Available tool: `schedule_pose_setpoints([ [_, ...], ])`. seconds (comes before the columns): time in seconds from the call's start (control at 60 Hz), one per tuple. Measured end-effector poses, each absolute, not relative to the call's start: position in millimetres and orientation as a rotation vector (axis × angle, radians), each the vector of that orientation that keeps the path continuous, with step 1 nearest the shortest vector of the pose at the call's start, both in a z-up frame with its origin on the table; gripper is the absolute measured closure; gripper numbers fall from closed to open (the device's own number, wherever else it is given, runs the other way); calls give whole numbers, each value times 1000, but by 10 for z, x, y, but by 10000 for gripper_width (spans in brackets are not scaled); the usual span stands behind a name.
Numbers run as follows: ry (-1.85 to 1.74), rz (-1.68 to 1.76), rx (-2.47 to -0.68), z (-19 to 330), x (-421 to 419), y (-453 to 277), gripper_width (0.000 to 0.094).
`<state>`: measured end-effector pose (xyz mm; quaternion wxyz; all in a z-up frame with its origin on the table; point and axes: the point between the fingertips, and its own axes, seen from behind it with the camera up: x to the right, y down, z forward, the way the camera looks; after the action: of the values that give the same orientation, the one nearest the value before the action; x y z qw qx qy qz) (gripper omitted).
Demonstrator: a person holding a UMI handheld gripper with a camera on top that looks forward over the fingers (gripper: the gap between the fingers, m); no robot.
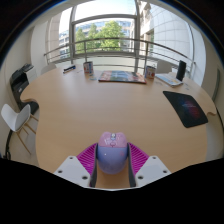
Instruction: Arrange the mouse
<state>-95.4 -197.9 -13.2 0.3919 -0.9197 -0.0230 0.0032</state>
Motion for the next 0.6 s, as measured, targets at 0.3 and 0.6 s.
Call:
schedule_pose_setpoints([
  [0.3,-106,177,-1938,2192,-311,-1125,498],
  [0.6,80,-38,-2060,1290,2535,55,501],
])
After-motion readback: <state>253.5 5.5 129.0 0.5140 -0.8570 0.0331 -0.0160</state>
